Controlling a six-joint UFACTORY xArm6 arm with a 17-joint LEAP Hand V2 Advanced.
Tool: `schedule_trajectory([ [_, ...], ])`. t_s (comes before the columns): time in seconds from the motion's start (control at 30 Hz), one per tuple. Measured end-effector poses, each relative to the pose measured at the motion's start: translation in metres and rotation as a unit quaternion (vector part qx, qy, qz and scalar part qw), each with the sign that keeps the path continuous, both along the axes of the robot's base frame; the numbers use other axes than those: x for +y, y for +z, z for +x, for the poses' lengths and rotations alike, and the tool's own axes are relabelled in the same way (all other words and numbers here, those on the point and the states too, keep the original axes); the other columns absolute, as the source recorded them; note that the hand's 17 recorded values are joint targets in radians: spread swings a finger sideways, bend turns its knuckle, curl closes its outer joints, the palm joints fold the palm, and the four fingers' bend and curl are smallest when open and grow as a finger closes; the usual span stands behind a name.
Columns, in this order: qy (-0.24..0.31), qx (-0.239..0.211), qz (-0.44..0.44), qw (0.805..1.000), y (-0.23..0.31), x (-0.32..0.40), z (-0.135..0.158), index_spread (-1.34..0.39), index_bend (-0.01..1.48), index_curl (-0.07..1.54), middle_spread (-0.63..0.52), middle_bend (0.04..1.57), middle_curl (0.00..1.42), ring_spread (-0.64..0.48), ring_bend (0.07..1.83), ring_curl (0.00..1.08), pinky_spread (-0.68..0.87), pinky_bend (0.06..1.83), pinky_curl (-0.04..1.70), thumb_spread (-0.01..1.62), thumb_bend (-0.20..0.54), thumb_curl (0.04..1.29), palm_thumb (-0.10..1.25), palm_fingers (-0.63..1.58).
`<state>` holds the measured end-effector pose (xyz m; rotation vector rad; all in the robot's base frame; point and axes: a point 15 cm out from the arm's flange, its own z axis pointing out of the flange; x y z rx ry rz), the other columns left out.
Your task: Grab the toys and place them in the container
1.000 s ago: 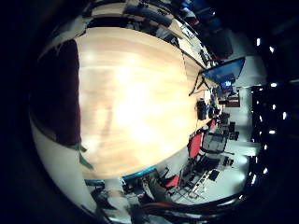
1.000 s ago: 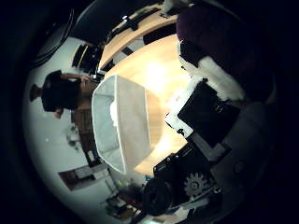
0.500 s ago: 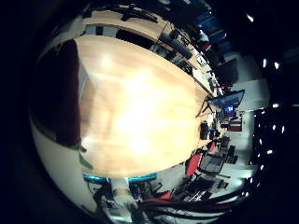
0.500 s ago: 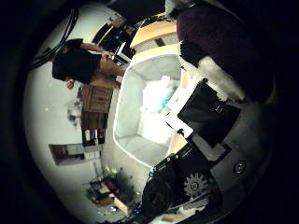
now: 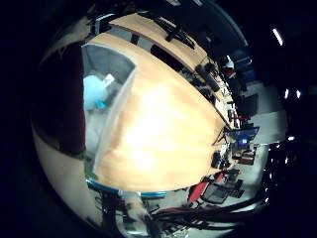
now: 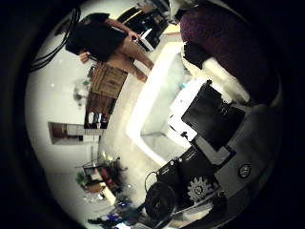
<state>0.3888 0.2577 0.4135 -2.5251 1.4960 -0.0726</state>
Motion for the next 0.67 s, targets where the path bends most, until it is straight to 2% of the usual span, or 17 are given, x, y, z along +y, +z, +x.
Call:
schedule_trajectory([
  [0.3,0.024,0.005,-0.006,1.000,-0.008,0.037,0.012,-0.61,0.18,0.73,-0.31,0.98,0.64,-0.26,1.34,0.50,-0.45,1.22,0.50,1.04,-0.019,0.33,1.00,1.19],
  [0.67,0.021,0.007,-0.008,1.000,-0.007,0.036,0.013,-0.61,0.18,0.74,-0.31,0.98,0.64,-0.26,1.34,0.50,-0.45,1.22,0.50,1.04,-0.016,0.33,0.99,1.19],
])
